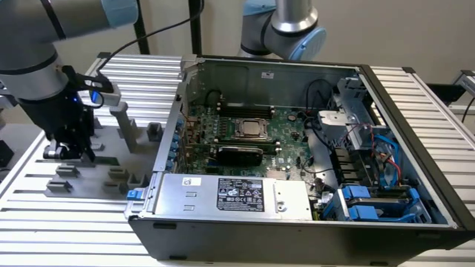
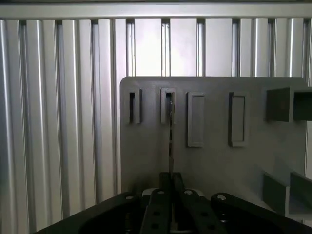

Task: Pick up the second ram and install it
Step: 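Pick up the second ram and move it above second insertion slot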

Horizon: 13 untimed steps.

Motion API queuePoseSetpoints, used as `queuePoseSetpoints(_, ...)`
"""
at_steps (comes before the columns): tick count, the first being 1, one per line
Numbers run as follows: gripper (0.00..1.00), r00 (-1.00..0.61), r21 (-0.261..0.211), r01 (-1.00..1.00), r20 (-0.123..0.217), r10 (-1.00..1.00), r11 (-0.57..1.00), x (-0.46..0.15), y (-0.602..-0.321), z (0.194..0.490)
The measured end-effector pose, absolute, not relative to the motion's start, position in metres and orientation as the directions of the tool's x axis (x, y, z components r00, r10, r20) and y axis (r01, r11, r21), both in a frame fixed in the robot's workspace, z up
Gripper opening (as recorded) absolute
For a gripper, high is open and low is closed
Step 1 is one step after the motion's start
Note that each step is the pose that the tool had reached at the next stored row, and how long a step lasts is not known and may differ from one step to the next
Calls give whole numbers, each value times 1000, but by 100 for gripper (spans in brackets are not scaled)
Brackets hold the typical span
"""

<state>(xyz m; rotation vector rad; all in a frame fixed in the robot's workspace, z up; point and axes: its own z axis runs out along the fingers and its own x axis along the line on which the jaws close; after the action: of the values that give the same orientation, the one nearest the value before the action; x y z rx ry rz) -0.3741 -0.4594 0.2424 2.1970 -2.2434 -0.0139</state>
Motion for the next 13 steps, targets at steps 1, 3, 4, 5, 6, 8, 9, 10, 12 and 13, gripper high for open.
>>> queuePoseSetpoints(1,13,-21,8,-1000,-5,-1000,21,-374,-459,247)
queuePoseSetpoints(3,13,-21,7,-1000,-5,-1000,21,-372,-459,256)
queuePoseSetpoints(4,13,-21,8,-1000,-5,-1000,21,-372,-459,261)
queuePoseSetpoints(5,13,-21,7,-1000,-5,-1000,21,-371,-459,265)
queuePoseSetpoints(6,13,-21,7,-1000,-5,-1000,21,-371,-459,270)
queuePoseSetpoints(8,13,-21,7,-1000,-5,-1000,21,-369,-459,279)
queuePoseSetpoints(9,13,-21,7,-1000,-5,-1000,21,-368,-459,283)
queuePoseSetpoints(10,13,-21,8,-1000,-5,-1000,21,-366,-459,288)
queuePoseSetpoints(12,13,-21,7,-1000,-5,-1000,21,-363,-459,297)
queuePoseSetpoints(13,13,-21,7,-1000,-5,-1000,21,-361,-459,301)
